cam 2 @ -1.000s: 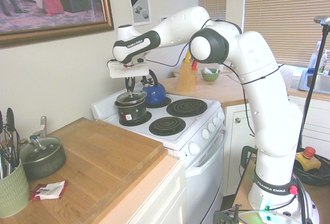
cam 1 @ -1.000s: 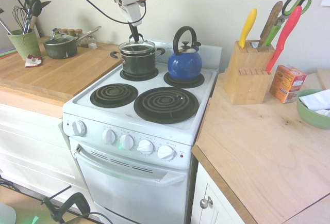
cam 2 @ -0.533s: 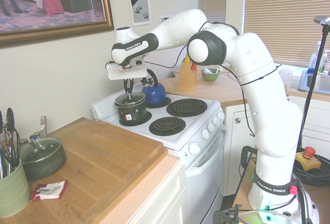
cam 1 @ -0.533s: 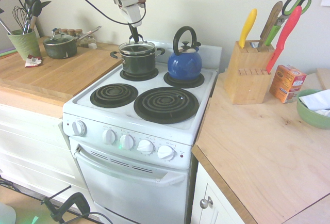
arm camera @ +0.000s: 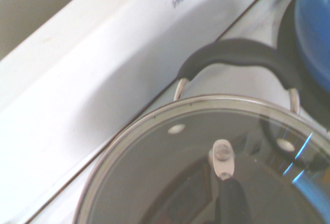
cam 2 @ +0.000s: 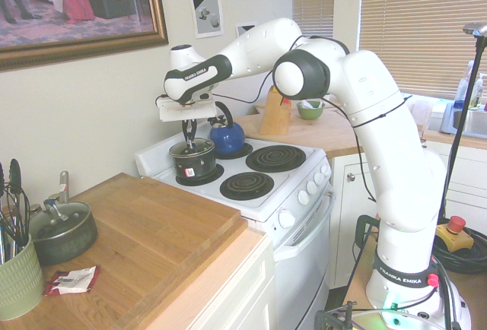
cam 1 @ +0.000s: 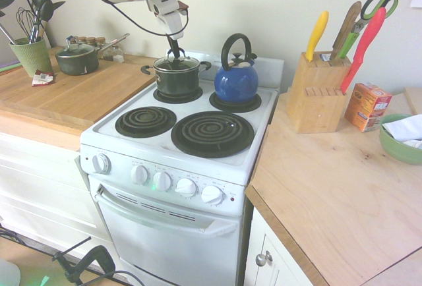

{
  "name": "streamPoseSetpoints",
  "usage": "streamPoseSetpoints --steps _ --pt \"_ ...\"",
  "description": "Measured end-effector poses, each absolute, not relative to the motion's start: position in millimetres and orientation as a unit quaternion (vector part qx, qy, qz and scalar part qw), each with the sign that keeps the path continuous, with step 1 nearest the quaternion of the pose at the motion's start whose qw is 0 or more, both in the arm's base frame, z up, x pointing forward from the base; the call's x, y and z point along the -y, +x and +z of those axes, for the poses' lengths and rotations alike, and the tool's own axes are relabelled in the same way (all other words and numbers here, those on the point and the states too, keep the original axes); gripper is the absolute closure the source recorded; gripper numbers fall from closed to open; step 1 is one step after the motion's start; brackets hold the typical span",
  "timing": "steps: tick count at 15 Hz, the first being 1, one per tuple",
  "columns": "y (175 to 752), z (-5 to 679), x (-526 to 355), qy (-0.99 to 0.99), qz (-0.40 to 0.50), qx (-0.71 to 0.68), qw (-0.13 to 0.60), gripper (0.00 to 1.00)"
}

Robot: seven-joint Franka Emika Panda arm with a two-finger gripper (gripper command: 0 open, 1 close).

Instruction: Cover the lid of the pot

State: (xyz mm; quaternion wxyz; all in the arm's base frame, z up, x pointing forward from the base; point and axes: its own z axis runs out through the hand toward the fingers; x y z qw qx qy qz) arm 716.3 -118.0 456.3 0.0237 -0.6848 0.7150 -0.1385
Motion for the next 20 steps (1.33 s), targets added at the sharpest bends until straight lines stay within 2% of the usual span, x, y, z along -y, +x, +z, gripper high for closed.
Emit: streamPoseSetpoints --steps 3,4,17,20 --pt "716.1 452.6 110.1 -0.692 -0.148 -0.706 0.015 1.0" --pt "714.6 451.4 107.4 -0.695 -0.152 -0.703 0.013 0.0" --pt "691.6 448.3 96.3 -0.694 -0.168 -0.7 0.02 0.0" --pt "678.1 468.9 92.7 -0.69 -0.179 -0.701 0.028 0.0"
